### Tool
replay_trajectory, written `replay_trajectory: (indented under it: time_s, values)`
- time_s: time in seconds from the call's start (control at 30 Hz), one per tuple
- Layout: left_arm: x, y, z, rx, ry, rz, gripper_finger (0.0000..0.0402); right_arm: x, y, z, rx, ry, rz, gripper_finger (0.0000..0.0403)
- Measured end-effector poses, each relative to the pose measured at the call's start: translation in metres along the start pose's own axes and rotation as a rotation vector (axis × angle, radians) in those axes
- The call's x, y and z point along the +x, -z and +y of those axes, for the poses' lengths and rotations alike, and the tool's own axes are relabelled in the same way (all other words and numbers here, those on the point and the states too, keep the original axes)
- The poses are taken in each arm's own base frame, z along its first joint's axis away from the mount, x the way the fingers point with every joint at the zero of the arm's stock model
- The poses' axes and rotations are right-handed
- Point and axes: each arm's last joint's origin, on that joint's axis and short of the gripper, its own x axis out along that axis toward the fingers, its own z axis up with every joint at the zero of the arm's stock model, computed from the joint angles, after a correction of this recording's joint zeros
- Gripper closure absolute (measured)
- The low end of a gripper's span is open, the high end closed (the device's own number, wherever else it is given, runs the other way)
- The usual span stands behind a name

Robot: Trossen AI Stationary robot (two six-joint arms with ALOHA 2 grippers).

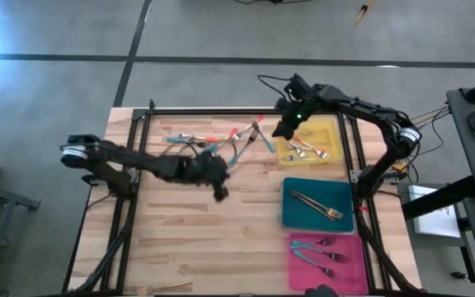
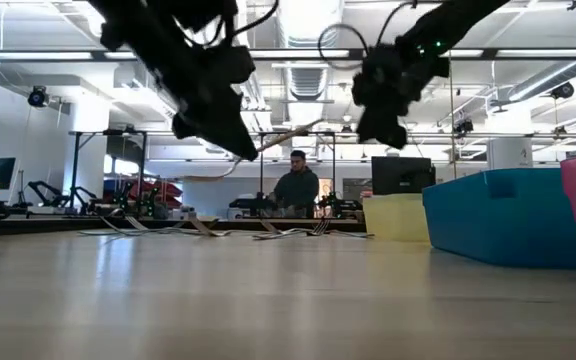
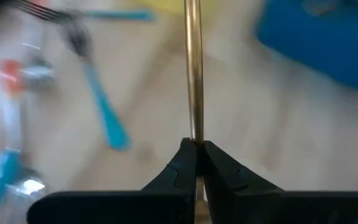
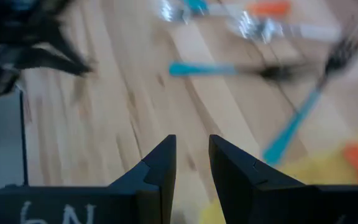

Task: Sort silverware by color (type)
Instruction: Put the gold fork into the blue bin

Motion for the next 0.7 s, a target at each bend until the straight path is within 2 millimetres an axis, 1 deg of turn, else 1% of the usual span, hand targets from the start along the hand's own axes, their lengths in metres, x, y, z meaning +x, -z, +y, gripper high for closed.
replay_trajectory:
  time_s: [0.1,0.17,0.27,0.33,0.47,0.53,0.6,0.7]
  values:
    - [0.004,-0.013,0.025,-0.086,-0.037,-0.093,0.0401,-0.002,-0.008,0.011,-0.039,-0.014,-0.076,0.0316]
    - [0.007,-0.02,0.037,-0.1,-0.047,-0.129,0.0401,-0.005,-0.012,0.016,-0.051,-0.014,-0.117,0.0316]
    - [0.012,-0.031,0.046,-0.059,0.001,-0.178,0.0401,-0.009,-0.019,0.02,-0.06,-0.022,-0.188,0.0316]
    - [0.014,-0.044,0.051,-0.065,0.002,-0.234,0.0401,-0.011,-0.024,0.022,-0.044,-0.031,-0.239,0.0316]
    - [0.017,-0.065,0.067,-0.119,-0.115,-0.29,0.0401,-0.014,-0.036,0.025,-0.025,-0.055,-0.346,0.0316]
    - [0.016,-0.076,0.075,-0.174,-0.176,-0.326,0.0401,-0.018,-0.042,0.027,-0.028,-0.07,-0.411,0.0316]
    - [0.012,-0.087,0.08,-0.226,-0.192,-0.371,0.0401,-0.021,-0.047,0.03,-0.033,-0.073,-0.462,0.0316]
    - [0.009,-0.096,0.084,-0.253,-0.197,-0.403,0.0401,-0.025,-0.049,0.032,-0.05,-0.051,-0.498,0.0313]
